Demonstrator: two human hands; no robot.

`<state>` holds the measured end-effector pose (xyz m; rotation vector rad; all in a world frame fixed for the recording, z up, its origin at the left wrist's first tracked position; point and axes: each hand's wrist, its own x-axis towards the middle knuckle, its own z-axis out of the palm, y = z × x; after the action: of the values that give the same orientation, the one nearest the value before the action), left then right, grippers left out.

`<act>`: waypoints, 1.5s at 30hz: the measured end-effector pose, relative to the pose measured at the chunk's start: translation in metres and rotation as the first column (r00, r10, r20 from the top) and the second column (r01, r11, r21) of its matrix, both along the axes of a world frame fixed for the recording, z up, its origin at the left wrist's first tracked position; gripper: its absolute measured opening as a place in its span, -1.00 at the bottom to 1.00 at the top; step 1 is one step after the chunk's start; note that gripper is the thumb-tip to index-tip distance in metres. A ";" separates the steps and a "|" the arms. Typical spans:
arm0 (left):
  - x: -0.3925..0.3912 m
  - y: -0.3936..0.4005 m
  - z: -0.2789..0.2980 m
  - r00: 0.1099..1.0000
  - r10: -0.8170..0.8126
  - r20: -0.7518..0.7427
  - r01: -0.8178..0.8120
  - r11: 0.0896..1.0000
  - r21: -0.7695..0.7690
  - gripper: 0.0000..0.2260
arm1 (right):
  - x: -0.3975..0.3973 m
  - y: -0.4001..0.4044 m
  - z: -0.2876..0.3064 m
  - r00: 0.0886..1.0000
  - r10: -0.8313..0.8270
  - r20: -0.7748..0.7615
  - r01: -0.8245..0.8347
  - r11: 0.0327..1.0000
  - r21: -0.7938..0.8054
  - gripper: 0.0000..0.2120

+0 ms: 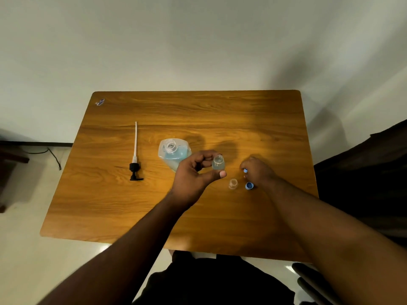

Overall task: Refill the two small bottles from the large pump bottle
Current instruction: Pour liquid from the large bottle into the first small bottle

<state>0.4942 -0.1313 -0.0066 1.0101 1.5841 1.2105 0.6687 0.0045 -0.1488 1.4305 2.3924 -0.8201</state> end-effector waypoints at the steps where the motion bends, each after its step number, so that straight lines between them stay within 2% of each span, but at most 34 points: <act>1: 0.001 0.000 0.001 1.000 0.002 -0.002 -0.002 1.000 0.002 -0.66 | -0.001 0.000 0.005 0.999 -0.009 -0.050 0.010 1.000 0.021 -0.78; 3: 0.001 -0.001 0.004 1.000 -0.005 -0.009 0.005 1.000 0.005 -0.67 | -0.002 -0.003 0.024 0.950 -0.148 -0.276 0.158 0.987 0.014 -0.82; 5: -0.001 -0.004 0.008 1.000 -0.011 -0.027 0.011 1.000 0.022 -0.67 | -0.005 -0.011 0.061 0.769 -0.384 -0.512 0.351 0.922 -0.164 -0.74; 6: -0.003 -0.005 0.011 1.000 -0.012 -0.028 0.013 0.999 0.030 -0.67 | -0.006 -0.015 0.083 0.658 -0.474 -0.585 0.373 0.880 -0.294 -0.67; 8: -0.006 -0.008 0.016 1.000 -0.015 -0.013 0.016 0.999 0.038 -0.68 | -0.007 -0.026 0.126 0.481 -0.586 -0.652 0.293 0.809 -0.510 -0.60; 10: -0.009 -0.011 0.022 1.000 -0.019 -0.008 0.019 0.999 0.047 -0.68 | -0.009 -0.037 0.167 0.449 -0.540 -0.712 0.199 0.837 -0.509 -0.68; 13: -0.017 -0.015 0.032 1.000 -0.030 -0.008 0.031 0.996 0.088 -0.68 | -0.018 -0.054 0.213 0.473 -0.345 -0.811 0.137 0.938 -0.319 -0.73; 17: -0.027 -0.019 0.045 0.999 -0.044 -0.016 0.045 0.988 0.145 -0.66 | -0.032 -0.070 0.241 0.610 -0.133 -0.781 0.139 0.988 -0.059 -0.65; 19: -0.033 -0.022 0.051 0.998 -0.053 -0.024 0.056 0.985 0.164 -0.65 | -0.038 -0.073 0.247 0.608 -0.088 -0.789 0.098 0.995 -0.036 -0.63; 22: -0.040 -0.025 0.056 0.998 -0.060 -0.036 0.065 0.979 0.191 -0.64 | -0.045 -0.076 0.255 0.552 -0.077 -0.830 0.055 0.997 -0.056 -0.62; 24: -0.044 -0.027 0.057 0.996 -0.070 -0.060 0.081 0.973 0.217 -0.64 | -0.050 -0.079 0.262 0.593 -0.034 -0.805 0.039 0.999 -0.014 -0.57; 26: -0.048 -0.029 0.059 0.994 -0.084 -0.065 0.097 0.969 0.227 -0.63 | -0.056 -0.081 0.269 0.678 0.068 -0.732 0.005 0.995 0.096 -0.51; 29: -0.053 -0.030 0.062 0.992 -0.097 -0.085 0.114 0.969 0.221 -0.61 | -0.064 -0.083 0.280 0.760 0.207 -0.616 -0.072 0.969 0.236 -0.58; 33: -0.059 -0.033 0.065 0.987 -0.117 -0.108 0.140 0.961 0.240 -0.61 | -0.072 -0.088 0.292 0.800 0.239 -0.551 -0.119 0.962 0.245 -0.67; 40: -0.065 -0.038 0.069 0.982 -0.140 -0.129 0.172 0.945 0.279 -0.62 | -0.077 -0.094 0.303 0.839 0.300 -0.454 -0.198 0.945 0.259 -0.69; 44: -0.065 -0.037 0.070 0.980 -0.137 -0.146 0.174 0.944 0.280 -0.61 | -0.085 -0.100 0.304 0.898 0.301 -0.322 -0.182 0.919 0.351 -0.83; 45: -0.065 -0.037 0.070 0.979 -0.144 -0.144 0.180 0.942 0.283 -0.61 | -0.087 -0.102 0.303 0.925 0.269 -0.267 -0.153 0.910 0.385 -0.78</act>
<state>0.4295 -0.1682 0.0631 1.4013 1.4033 1.3154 0.5814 -0.0976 0.1545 1.1839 3.0084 -0.6157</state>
